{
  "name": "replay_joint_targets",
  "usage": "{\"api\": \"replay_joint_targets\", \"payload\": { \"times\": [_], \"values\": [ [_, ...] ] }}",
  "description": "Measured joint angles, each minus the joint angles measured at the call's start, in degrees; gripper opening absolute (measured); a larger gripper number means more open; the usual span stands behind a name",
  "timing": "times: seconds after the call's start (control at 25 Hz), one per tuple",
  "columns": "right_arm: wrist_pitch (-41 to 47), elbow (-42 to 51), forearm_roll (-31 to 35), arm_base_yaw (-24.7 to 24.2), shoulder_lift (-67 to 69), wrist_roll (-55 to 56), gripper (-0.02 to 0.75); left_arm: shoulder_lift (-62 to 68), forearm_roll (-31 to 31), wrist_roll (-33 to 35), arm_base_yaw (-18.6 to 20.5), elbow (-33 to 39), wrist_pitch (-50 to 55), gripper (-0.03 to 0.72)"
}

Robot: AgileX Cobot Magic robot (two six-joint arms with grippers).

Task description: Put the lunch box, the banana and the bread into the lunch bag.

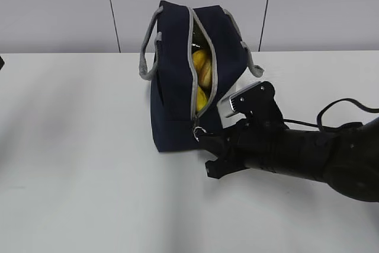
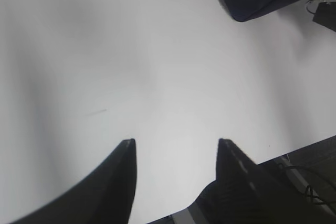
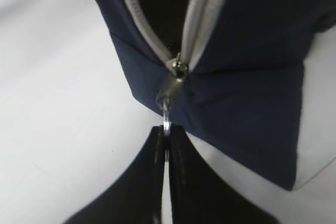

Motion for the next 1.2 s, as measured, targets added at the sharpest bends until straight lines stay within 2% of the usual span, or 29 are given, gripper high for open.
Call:
{"api": "replay_joint_targets", "payload": {
  "times": [0.32,0.76,1.0,1.2],
  "values": [
    [5.5,0.1,-2.5,0.0,-8.7,1.1,0.000,0.0,-0.1,0.0,0.0,0.0,0.0,0.372],
    [8.0,-0.2,-2.6,0.0,-14.8,2.0,-0.001,0.0,-1.0,0.0,0.0,0.0,0.0,0.372],
    [9.6,-5.1,-4.6,0.0,-14.9,5.0,-0.001,0.0,-2.2,0.0,0.0,0.0,0.0,0.372],
    [15.0,-11.6,-8.4,0.0,-14.9,6.9,-0.001,0.0,-3.2,0.0,0.0,0.0,0.0,0.372]
  ]
}}
